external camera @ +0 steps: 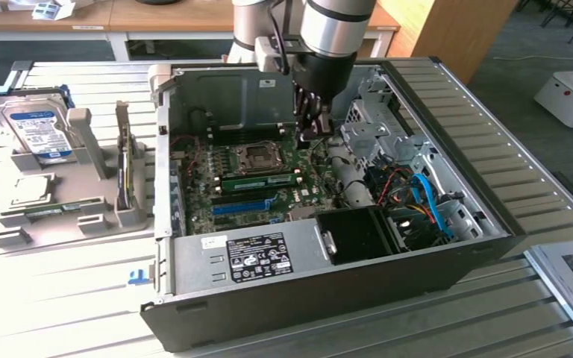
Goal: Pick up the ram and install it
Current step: 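Press down the ram until it locks into place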
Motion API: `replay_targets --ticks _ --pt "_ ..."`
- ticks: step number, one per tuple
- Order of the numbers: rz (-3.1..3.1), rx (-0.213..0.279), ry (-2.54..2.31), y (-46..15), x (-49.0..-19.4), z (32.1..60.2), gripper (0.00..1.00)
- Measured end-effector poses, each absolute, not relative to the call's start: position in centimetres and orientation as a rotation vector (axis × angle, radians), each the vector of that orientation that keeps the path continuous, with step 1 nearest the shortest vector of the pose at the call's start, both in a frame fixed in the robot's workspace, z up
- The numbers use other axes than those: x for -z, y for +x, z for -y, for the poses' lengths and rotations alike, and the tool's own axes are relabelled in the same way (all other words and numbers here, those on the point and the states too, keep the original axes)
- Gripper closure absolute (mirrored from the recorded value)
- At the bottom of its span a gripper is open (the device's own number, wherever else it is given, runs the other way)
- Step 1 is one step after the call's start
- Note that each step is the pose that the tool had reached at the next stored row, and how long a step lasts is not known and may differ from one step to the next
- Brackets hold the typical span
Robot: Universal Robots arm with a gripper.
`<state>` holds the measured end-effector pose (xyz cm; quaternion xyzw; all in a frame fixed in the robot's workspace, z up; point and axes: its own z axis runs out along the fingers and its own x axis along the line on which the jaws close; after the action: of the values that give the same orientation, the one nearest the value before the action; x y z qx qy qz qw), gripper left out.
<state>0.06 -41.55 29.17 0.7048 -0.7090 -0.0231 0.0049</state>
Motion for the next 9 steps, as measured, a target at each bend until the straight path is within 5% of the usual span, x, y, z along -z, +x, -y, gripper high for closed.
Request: replay_targets --ticks 9 --pt "2.221 0.072 2.207 0.06 -28.47 41.55 0.9"
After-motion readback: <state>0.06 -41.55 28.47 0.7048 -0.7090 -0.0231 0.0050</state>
